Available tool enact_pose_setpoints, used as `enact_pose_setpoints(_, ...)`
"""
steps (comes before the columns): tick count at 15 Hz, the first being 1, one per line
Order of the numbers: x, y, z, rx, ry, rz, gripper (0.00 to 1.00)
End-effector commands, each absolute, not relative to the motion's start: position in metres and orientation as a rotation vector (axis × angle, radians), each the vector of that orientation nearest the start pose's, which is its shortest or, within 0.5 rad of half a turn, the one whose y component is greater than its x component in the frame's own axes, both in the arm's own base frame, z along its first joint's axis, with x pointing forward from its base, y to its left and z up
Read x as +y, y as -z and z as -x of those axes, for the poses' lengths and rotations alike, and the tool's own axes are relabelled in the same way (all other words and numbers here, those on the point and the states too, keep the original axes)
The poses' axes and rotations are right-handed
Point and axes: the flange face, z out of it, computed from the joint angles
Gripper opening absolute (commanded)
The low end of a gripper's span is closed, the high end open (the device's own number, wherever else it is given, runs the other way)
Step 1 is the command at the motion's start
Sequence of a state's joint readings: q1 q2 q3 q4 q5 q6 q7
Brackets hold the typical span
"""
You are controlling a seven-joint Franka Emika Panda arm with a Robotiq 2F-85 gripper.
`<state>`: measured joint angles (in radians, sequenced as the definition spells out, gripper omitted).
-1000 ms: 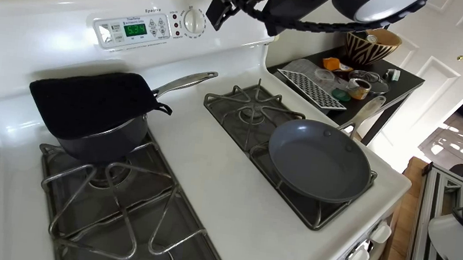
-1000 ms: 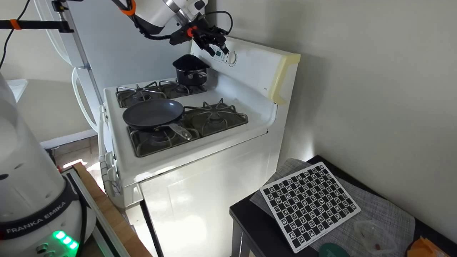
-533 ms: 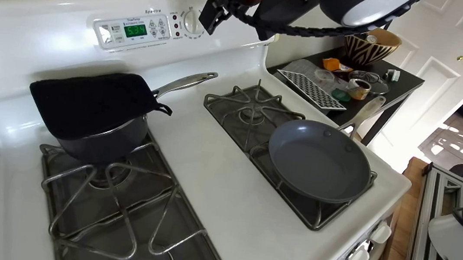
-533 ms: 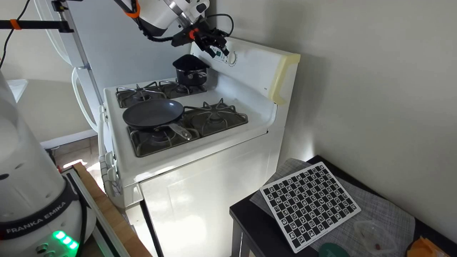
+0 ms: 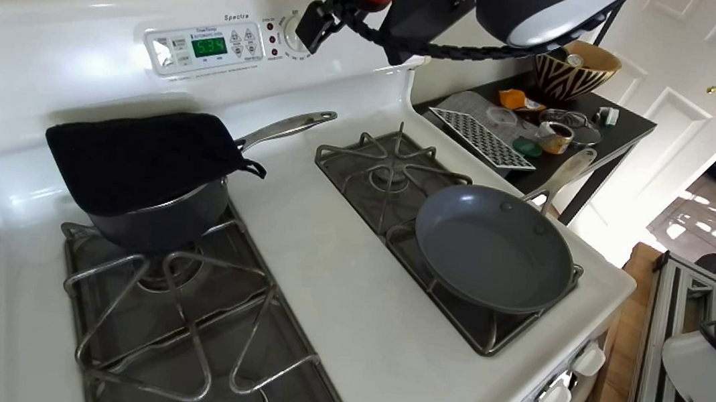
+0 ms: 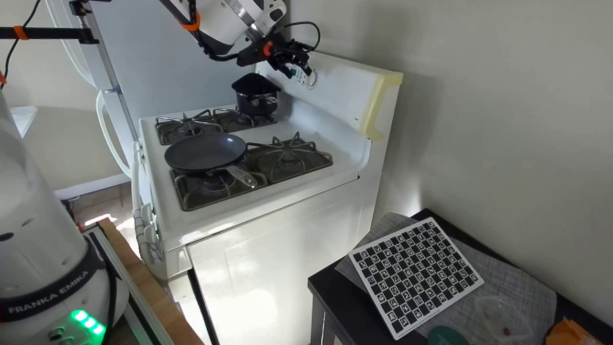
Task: Turn the knob to the right
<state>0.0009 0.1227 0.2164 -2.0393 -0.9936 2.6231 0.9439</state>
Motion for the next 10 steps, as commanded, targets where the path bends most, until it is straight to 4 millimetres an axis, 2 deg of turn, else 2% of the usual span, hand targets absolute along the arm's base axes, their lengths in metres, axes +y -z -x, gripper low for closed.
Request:
enact_pose_setpoints(1, 0.149, -0.416, -0.611, -0.061, 1.251, 3.164, 1.0)
enact_pose_setpoints(6, 0.158, -0.411, -0.632, -0.069, 1.26, 3.116, 1.0)
enact_pose_setpoints(10, 0.171, -0.407, -0.639, -0.068, 1.221, 3.085, 1.0)
